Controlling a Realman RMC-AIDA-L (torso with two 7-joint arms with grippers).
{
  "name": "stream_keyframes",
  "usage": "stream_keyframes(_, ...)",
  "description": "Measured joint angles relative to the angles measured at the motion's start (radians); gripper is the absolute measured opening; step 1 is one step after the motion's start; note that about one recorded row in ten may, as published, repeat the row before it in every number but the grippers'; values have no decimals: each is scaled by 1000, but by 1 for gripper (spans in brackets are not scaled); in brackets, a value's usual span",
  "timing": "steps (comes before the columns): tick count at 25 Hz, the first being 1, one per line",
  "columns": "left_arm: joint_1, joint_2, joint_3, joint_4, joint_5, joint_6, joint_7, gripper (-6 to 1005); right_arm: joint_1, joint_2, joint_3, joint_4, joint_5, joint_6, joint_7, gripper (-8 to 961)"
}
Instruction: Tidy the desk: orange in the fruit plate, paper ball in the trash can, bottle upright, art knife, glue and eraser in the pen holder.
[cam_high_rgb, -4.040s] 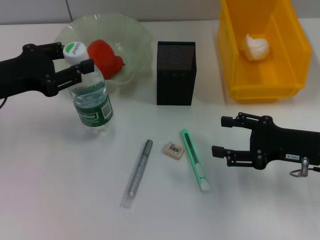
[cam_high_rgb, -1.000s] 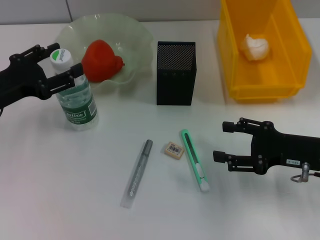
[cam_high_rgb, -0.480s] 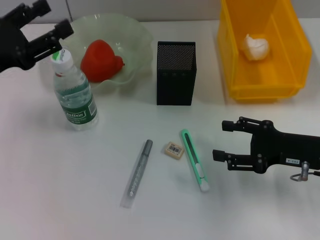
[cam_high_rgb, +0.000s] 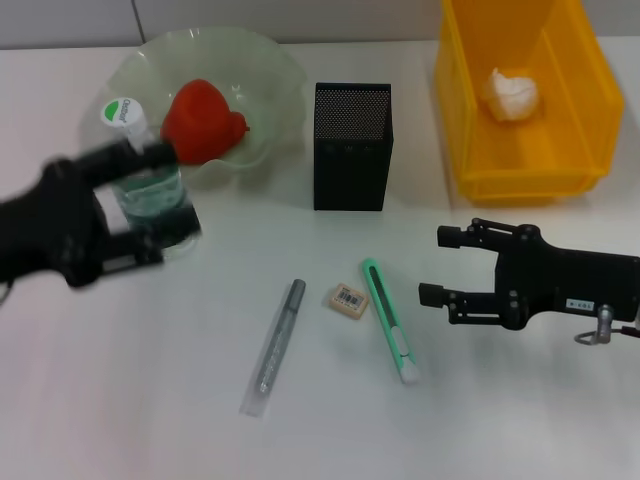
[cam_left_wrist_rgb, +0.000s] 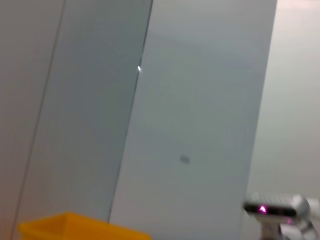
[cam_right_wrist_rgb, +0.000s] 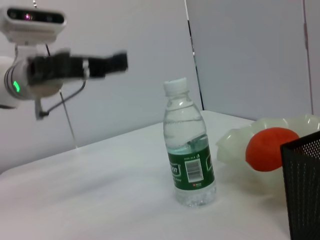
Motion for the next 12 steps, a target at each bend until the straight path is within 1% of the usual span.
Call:
stream_keyframes(4, 8, -3, 11, -44, 76, -19, 78, 797, 15, -1, -6, 3, 0, 4, 15, 817)
stream_keyframes(6, 5, -7, 11, -74, 123, -50, 120, 797, 26, -3, -7, 1, 0, 4, 35, 817)
stream_keyframes(12, 6, -9, 13, -108, 142, -83, 170, 795, 37, -6, -8, -1, -1, 7, 46, 817)
